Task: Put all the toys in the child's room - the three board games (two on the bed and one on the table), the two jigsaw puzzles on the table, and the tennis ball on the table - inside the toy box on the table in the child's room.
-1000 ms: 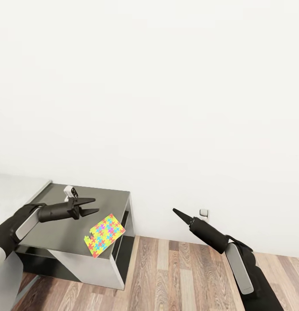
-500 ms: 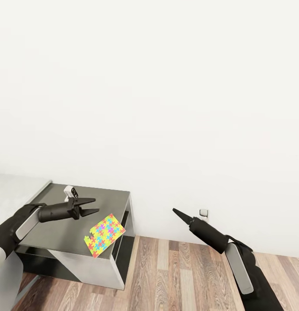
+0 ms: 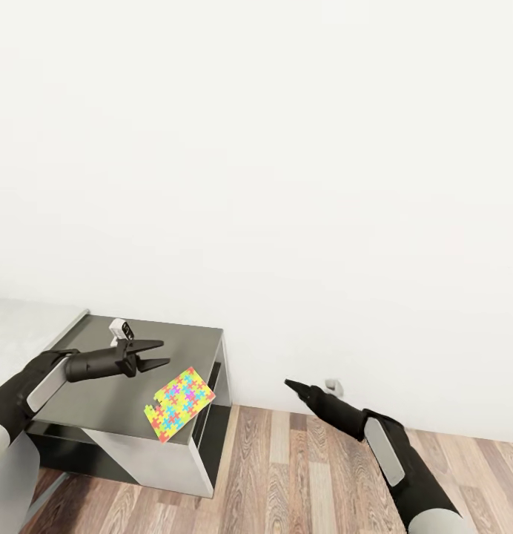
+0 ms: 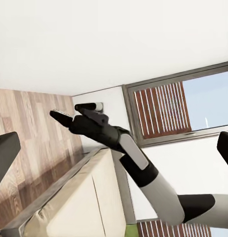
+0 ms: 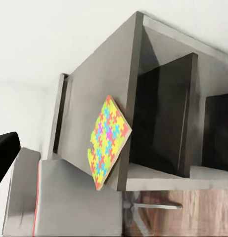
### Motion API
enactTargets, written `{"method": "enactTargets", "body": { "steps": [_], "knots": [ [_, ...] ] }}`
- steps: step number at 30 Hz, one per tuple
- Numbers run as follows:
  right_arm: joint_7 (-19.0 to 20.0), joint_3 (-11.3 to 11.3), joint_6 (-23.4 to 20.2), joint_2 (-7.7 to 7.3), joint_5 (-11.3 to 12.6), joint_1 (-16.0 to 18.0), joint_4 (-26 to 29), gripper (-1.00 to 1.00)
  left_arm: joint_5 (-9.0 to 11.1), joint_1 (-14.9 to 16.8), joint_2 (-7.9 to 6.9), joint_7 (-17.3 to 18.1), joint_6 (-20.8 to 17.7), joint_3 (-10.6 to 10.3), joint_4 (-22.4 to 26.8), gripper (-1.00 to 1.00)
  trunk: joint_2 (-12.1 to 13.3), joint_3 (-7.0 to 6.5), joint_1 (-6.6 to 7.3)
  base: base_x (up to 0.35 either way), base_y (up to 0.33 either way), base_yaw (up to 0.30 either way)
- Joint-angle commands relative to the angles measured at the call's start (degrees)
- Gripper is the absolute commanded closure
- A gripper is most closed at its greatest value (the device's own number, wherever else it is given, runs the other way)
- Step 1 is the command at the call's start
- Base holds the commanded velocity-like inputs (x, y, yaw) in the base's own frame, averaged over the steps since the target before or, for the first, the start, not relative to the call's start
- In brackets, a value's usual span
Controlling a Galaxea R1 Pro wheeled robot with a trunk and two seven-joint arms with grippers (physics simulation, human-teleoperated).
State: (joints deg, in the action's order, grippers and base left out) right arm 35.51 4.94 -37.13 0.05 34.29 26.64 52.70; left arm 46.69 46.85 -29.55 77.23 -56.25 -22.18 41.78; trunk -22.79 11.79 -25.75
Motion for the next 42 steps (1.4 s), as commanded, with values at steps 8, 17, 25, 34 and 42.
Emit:
{"method": "enactTargets", "body": {
  "steps": [8, 17, 25, 34, 42],
  "knots": [
    [-3.6, -6.1, 0.4, 0.24, 0.1, 5.1, -9.4, -1.0, 0.2, 0.1, -0.06, 0.3, -0.5, -0.2, 0.1, -1.0, -0.1, 0.12, -0.03, 0.0, 0.0, 0.0],
    [-4.7, -7.0, 0.4, 0.3, 0.3, 5.7, -10.0, -1.0, 0.3, 0.1, -0.12, 0.4, -0.7, -0.3, 0.7, -1.0, -0.1, 0.12, -0.03, 0.0, 0.0, 0.0],
    [-10.4, -7.1, -0.5, 3.07, 0.6, 7.2, -9.4, -1.0, 0.3, -1.2, -0.08, 2.7, -1.6, -0.7, 6.2, -1.0, -0.1, 0.12, -0.03, 0.0, 0.0, 0.0],
    [-16.2, -7.2, -2.5, 7.36, 0.5, 8.8, -9.4, -1.0, 0.2, -2.5, -0.07, 3.2, -3.2, -3.1, 12.1, -1.0, -0.1, 0.12, -0.03, 0.0, 0.0, 0.0],
    [-16.1, -7.3, -2.6, 7.72, 0.4, 8.9, -9.4, -1.0, 0.2, -2.8, -0.06, 3.2, -3.3, -3.7, 14.3, -1.0, -0.1, 0.12, -0.03, 0.0, 0.0, 0.0]
  ]
}}
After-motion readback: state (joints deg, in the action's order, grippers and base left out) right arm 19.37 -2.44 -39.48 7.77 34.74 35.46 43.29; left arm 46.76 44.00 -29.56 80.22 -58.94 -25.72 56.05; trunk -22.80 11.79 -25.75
